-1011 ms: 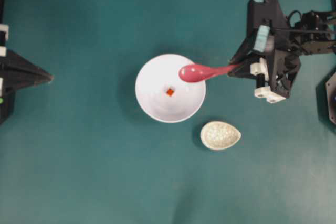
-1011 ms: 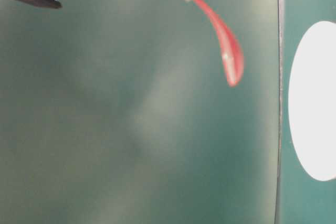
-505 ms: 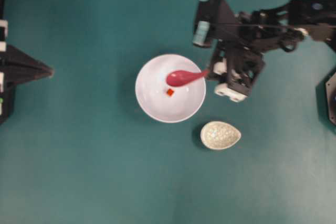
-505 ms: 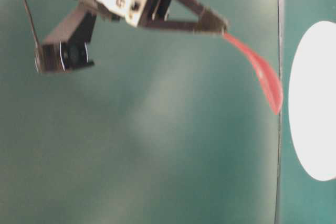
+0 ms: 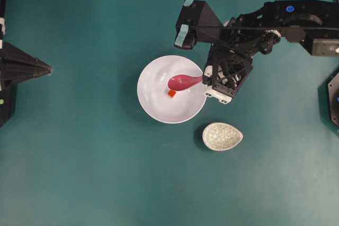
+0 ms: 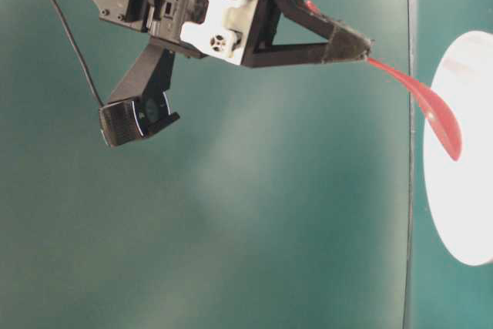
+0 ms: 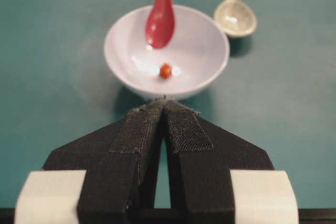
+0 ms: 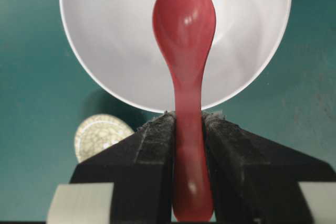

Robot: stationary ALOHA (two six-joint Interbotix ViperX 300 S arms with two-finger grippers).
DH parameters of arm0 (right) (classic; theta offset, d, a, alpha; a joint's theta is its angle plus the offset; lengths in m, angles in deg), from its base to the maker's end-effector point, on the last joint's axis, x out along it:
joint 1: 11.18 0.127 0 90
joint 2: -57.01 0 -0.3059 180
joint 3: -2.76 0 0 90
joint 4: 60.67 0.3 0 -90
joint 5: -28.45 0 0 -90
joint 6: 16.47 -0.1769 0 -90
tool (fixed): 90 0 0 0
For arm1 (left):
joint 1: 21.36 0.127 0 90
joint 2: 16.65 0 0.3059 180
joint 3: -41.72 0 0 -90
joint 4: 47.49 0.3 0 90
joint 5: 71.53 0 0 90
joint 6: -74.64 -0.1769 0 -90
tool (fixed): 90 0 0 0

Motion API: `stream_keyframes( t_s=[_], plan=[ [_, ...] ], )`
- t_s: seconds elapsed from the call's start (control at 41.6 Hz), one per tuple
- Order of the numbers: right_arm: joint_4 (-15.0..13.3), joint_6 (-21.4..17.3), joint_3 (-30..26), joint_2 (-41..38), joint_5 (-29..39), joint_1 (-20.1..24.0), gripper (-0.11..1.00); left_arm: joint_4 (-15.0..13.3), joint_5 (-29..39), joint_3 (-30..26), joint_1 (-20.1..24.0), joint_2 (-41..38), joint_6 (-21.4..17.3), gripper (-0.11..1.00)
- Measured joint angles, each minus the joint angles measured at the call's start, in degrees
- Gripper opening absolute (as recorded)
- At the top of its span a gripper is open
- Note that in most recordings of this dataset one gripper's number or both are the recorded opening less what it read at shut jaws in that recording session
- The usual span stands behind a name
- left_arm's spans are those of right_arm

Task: Grip the spoon and scoop the red block from the bowl with right arm.
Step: 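Lower the spoon bowl into the white bowl beside the red cube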

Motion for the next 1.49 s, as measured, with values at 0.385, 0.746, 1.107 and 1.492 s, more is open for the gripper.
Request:
stream_keyframes(
  t_s=[0.385, 0.746, 1.107, 1.492],
  plan=[
    [0.0, -1.1, 0.0, -2.6, 0.2, 0.9, 0.23, 0.0, 0.0, 0.0, -0.1, 0.3, 0.3, 0.03],
    [0.0, -1.2, 0.4, -3.0, 3.0, 1.2, 0.23, 0.0, 0.0, 0.0, -0.1, 0.4, 0.3, 0.03],
    [0.0, -1.1, 1.5, -3.7, 2.6, 1.2, 0.23, 0.0, 0.0, 0.0, 0.0, 0.4, 0.3, 0.03],
    [-0.1, -0.5, 1.2, -6.4, -0.4, 1.2, 0.23, 0.0, 0.0, 0.0, 0.0, 0.4, 0.3, 0.03]
  ],
)
